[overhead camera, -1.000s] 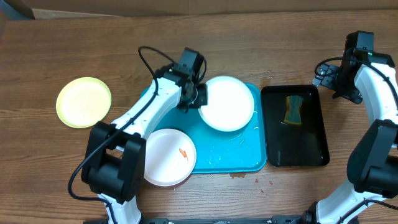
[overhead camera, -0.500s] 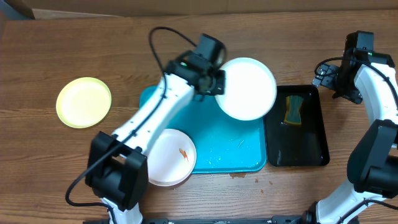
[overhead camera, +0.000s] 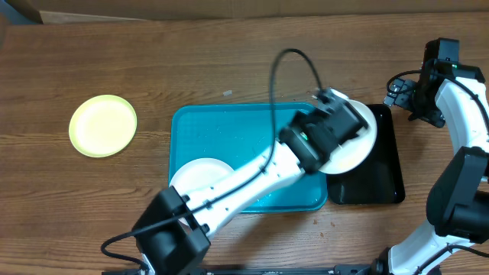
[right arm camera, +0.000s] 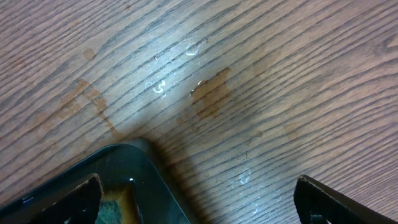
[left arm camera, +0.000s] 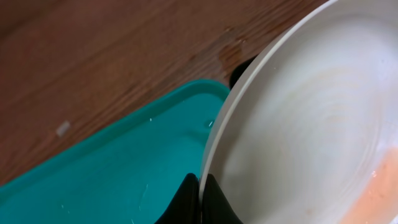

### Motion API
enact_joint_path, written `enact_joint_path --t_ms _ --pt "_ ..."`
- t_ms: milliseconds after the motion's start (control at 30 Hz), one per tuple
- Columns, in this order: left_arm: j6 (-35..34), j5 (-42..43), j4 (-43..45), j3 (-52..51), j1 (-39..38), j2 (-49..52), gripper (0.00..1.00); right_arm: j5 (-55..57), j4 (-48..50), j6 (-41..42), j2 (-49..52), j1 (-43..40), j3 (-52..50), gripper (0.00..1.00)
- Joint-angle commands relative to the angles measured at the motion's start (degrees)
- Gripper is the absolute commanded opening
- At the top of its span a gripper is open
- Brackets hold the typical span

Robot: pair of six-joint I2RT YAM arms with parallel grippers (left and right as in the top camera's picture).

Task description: Clean dirty plates on tray and stack at the side

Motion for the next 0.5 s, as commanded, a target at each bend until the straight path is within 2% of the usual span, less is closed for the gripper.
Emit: enact_joint_path --t_ms 0,467 --pt "3.72 -12.33 1.81 1.7 -4.42 -1.84 0.04 0.13 0.31 0.5 -1.55 -0.11 0.76 1.0" --pt "17.25 -28.76 8.66 1.7 -14.88 -1.84 0.04 0.13 0.31 0.48 -1.55 -0.13 0.76 1.0"
